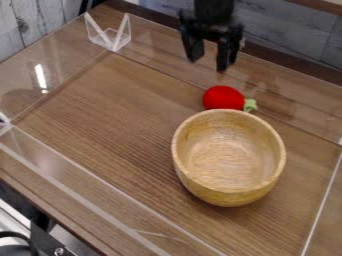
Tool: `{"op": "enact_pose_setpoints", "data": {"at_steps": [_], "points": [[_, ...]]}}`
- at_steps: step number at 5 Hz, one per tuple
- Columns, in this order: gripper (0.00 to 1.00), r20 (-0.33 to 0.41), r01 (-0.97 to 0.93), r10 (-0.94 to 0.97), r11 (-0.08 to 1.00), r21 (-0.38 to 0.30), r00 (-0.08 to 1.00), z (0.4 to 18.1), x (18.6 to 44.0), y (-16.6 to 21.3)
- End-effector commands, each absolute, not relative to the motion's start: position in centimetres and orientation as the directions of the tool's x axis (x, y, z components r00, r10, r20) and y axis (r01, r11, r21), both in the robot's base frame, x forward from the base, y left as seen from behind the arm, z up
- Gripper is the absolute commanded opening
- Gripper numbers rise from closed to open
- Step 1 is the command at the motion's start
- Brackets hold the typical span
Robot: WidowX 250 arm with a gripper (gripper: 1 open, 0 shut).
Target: Move the red fruit to the right
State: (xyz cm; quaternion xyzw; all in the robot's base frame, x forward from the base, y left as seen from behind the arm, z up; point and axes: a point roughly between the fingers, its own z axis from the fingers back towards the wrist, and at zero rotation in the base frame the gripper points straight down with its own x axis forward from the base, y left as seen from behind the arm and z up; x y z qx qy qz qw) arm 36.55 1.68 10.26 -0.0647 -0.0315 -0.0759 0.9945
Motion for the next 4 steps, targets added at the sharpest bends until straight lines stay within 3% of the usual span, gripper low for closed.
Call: {"op": "enact_pose_setpoints", "data": {"at_steps": [1, 4], "points": [[1.0, 0.165, 0.186, -0.168, 0.978, -0.097, 0.972, 14.7, 36.0, 0.2], [1.0, 0.15, 0.269, -0.251, 0.956, -0.119, 0.956, 15.1, 33.1, -5.4]]}}
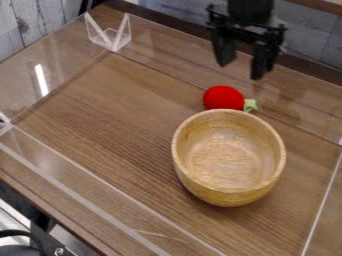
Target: Move the red fruit to the right
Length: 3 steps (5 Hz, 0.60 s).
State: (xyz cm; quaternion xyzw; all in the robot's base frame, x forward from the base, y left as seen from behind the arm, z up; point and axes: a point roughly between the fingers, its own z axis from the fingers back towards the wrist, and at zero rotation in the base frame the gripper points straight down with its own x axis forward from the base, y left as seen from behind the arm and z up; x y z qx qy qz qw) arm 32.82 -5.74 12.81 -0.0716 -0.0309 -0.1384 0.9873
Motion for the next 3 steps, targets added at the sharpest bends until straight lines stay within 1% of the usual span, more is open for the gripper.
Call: {"op": "enact_pose_setpoints", "data": {"at_steps": [1, 2, 3], "points": [[1.0, 0.134, 0.29, -0.274, 0.948, -0.128, 0.952, 14.9, 32.5, -6.9], [1.0, 0.111, 0.33, -0.317, 0.934, -0.137, 0.942, 13.7, 31.7, -8.7], [1.0, 0.088, 0.348, -0.339, 0.926, -0.143, 0.937, 12.5, 31.6, -9.7]]}}
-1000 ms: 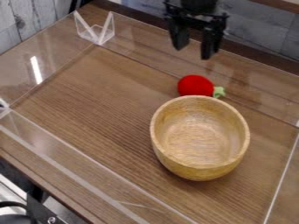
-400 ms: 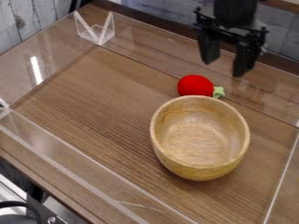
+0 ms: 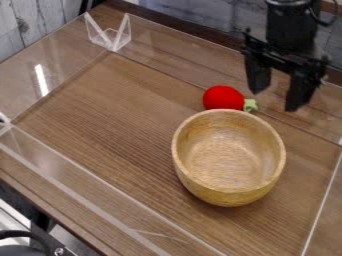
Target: Move the red fruit to the right
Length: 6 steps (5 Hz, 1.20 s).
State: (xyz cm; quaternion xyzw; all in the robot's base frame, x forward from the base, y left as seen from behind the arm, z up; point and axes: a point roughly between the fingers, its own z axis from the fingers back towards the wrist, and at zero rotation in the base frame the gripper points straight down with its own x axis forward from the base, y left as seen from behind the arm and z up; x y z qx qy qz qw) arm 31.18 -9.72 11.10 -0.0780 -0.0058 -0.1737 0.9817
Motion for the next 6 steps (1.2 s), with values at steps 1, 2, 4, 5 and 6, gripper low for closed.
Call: {"op": "enact_pose_setpoints", "data": {"at_steps": [1, 2, 4, 5, 6], "points": [[1.0, 0.076, 0.302, -0.294, 0.942, -0.144, 0.953, 11.7, 31.5, -9.2], [1.0, 0.067, 0.258, -0.251, 0.955, -0.144, 0.966, 11.1, 31.3, -8.8], [1.0, 0.055, 0.173, -0.167, 0.975, -0.138, 0.984, 10.6, 31.9, -6.8], [1.0, 0.053, 0.21, -0.204, 0.969, -0.13, 0.977, 9.9, 32.8, -5.9], [1.0, 0.054, 0.24, -0.235, 0.963, -0.124, 0.97, 9.5, 33.7, -5.0]]}}
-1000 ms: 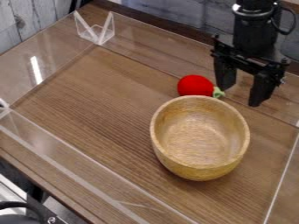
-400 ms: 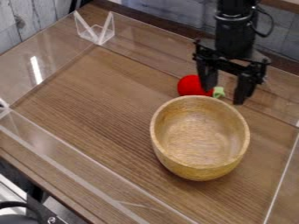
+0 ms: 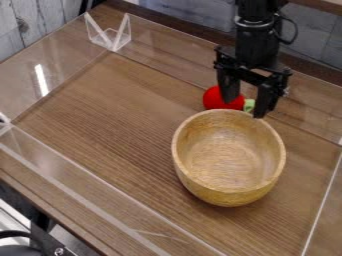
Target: Move the red fruit to the right
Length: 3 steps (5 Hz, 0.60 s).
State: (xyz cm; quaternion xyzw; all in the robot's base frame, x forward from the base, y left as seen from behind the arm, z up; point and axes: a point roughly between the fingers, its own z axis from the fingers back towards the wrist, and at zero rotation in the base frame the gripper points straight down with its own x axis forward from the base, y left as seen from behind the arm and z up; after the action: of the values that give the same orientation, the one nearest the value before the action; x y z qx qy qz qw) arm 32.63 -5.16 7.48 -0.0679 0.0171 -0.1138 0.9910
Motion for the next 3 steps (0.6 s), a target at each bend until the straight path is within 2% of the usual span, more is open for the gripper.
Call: {"op": "enact_pose_setpoints", "data": {"at_steps": [1, 2, 3], "points": [[1.0, 0.053, 0.225, -0.22, 0.967, -0.119, 0.974, 8.7, 34.2, -4.9], [1.0, 0.054, 0.213, -0.208, 0.971, -0.114, 0.977, 7.8, 34.6, -5.0], [1.0, 0.053, 0.202, -0.197, 0.973, -0.109, 0.979, 7.9, 35.3, -4.8]]}}
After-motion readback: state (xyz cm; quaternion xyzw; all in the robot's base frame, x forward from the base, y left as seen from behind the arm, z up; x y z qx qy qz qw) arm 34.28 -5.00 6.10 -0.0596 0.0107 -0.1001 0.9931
